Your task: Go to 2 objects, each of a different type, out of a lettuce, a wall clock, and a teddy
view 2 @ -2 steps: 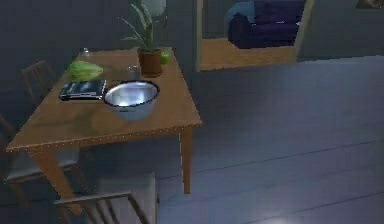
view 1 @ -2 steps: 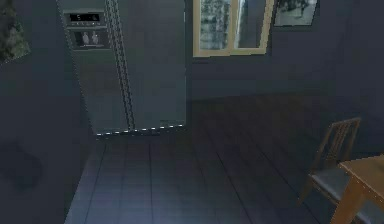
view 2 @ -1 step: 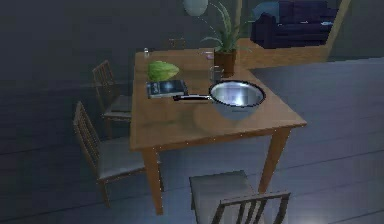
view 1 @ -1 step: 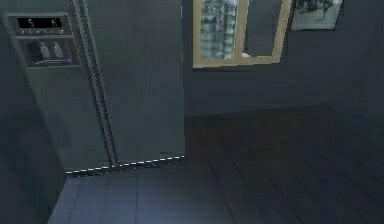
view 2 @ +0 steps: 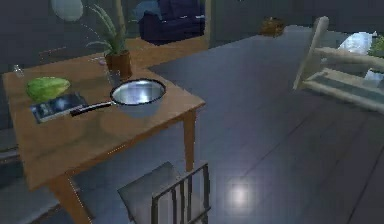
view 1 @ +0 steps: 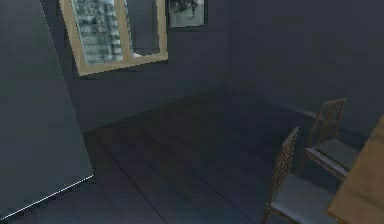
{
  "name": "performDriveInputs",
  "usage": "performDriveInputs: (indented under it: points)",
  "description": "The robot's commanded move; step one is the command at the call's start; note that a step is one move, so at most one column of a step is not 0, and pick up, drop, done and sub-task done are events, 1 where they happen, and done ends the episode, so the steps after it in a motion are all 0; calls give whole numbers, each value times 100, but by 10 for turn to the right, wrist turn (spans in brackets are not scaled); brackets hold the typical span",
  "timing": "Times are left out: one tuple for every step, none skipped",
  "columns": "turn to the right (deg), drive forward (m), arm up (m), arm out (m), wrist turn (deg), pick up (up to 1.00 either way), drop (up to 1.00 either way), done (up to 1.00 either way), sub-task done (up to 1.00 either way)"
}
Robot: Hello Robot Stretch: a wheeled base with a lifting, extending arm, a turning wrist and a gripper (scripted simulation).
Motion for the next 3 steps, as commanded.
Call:
performDriveInputs:
  points:
    - [0, 100, 0, 0, 0, 0, 0, 0, 0]
    - [90, 0, 0, 0, 0, 0, 0, 0, 0]
    - [0, 25, 0, 0, 0, 0, 0, 0, 0]
